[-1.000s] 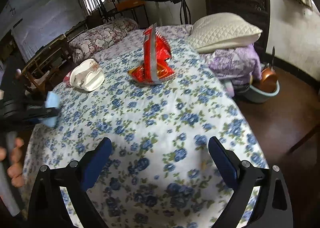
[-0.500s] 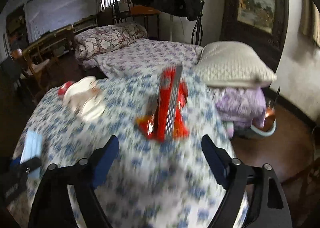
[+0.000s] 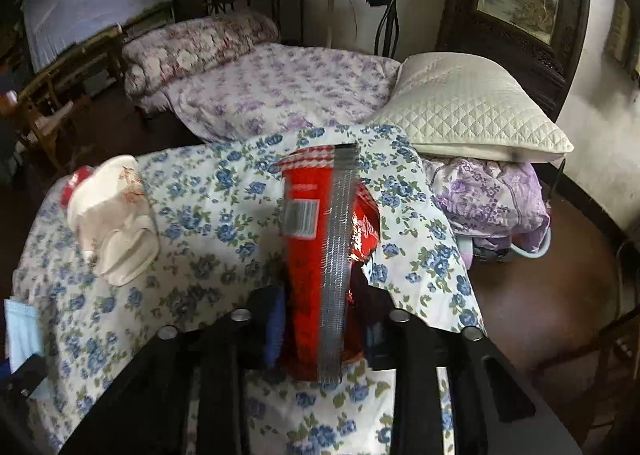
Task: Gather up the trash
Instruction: 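Grasp the red snack packet with the right tool while the left tool holds the mask, then carry both items over the red basket and open both tools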
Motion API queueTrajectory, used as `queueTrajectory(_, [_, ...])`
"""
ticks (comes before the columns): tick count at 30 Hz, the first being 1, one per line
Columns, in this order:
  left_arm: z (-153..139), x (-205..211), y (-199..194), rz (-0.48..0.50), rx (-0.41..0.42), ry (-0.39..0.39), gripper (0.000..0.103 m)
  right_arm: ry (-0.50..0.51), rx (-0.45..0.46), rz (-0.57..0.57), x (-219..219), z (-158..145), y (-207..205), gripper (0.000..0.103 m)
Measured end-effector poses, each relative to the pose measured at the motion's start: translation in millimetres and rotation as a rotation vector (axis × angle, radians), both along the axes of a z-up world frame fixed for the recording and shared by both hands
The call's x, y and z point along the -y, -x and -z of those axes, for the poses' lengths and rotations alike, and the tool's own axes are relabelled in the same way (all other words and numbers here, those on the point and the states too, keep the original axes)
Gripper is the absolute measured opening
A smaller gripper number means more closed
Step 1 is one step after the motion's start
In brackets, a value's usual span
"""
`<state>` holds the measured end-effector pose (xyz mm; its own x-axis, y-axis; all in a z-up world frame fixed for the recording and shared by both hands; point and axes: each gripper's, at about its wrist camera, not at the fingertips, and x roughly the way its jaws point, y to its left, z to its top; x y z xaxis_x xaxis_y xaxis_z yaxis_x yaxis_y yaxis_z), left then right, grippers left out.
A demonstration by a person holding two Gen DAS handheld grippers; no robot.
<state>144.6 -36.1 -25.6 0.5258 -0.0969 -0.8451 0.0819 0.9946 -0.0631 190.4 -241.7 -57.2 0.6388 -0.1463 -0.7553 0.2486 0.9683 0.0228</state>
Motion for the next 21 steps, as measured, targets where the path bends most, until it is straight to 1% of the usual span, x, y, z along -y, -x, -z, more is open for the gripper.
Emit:
queueTrajectory(2, [-2.3, 4.0, 2.4, 0.01, 0.006, -0.004, 0.027, -0.03, 0.023, -0.019, 1.1, -5.5, 14.6, 0.019])
queueTrajectory(7, [-12.1, 16.3, 14.2, 0.038, 0.039, -0.024, 0.027, -0.08, 0.071, -0.068, 2.9, -23.2, 57.2, 0.019])
queueTrajectory(9, [-15.0, 20.7, 19.0, 0.048, 0.045, -0.025, 0.027, -0.085, 0.08, -0.09, 2.0, -29.0, 75.8, 0.019])
queueTrajectory(10, [-16.9, 23.5, 22.6, 0.053, 0.049, -0.027, 0.027, -0.083, 0.083, -0.109, 1.4, -32.3, 92.2, 0.019])
queueTrajectory(12, [-20.1, 28.9, 28.8, 0.068, 0.058, -0.028, 0.027, -0.075, 0.086, -0.123, 1.8, -36.6, 108.6, 0.019])
queueTrajectory(13, [-21.5, 31.6, 31.6, 0.075, 0.063, -0.03, 0.027, -0.079, 0.09, -0.131, 3.6, -39.5, 126.6, 0.019])
queueTrajectory(15, [-23.8, 40.9, 40.4, 0.097, 0.076, -0.042, 0.027, -0.097, 0.1, -0.131, 10.2, -42.1, 145.9, 0.019])
queueTrajectory(17, [-25.1, 52.4, 49.8, 0.13, 0.084, -0.051, 0.027, -0.118, 0.113, -0.111, 21.6, -43.4, 177.3, 0.019])
queueTrajectory(18, [-25.5, 57.2, 53.7, 0.142, 0.088, -0.055, 0.027, -0.122, 0.115, -0.106, 23.6, -43.3, 184.5, 0.019])
queueTrajectory(21, [-26.6, 75.0, 69.2, 0.189, 0.104, -0.068, 0.027, -0.136, 0.118, -0.074, 40.4, -39.1, 218.8, 0.019])
